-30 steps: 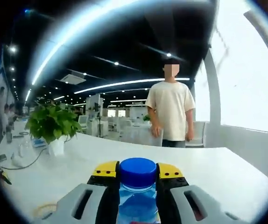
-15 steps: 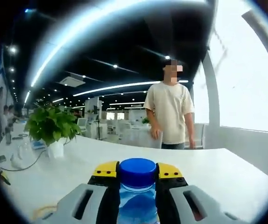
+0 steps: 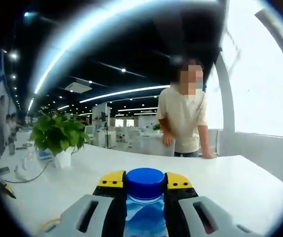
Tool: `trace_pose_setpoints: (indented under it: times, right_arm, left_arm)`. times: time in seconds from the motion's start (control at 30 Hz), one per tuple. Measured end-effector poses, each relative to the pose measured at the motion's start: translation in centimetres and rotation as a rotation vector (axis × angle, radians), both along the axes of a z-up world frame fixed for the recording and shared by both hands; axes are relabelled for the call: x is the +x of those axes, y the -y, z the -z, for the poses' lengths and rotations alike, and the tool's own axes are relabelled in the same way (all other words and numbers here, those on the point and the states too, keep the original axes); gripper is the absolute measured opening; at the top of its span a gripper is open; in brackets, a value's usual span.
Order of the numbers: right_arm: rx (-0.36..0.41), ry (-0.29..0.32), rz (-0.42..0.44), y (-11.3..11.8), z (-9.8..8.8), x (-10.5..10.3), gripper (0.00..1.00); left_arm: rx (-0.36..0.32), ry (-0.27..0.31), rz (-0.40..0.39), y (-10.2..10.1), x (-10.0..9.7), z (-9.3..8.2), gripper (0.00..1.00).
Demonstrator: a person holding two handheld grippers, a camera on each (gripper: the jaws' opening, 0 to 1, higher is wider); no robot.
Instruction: Open the cover put in the Mizone put the cover back on
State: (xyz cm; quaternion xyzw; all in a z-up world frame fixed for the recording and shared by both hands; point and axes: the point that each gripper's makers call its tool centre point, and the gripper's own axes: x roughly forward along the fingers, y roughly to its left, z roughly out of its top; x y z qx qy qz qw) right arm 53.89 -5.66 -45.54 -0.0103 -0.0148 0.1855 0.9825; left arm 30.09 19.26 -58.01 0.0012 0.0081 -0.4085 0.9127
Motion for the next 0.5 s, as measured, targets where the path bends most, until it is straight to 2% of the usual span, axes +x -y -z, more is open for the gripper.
trace_pose_setpoints:
  times: [0.17,0.5]
  right_arm:
    - [-0.029,0.016,-0.025,-0.9,-0.4,-0.9,0.21]
    - [0.031,0.069,-0.069,-1.8,-2.6,-2.8,0.21]
  left_arm:
    - [0.001,0.001,0.000,0.0,0.1,0.0,0.35]
    - [0.010,-0.005,0.001,0.0,0.1,0.2,0.35]
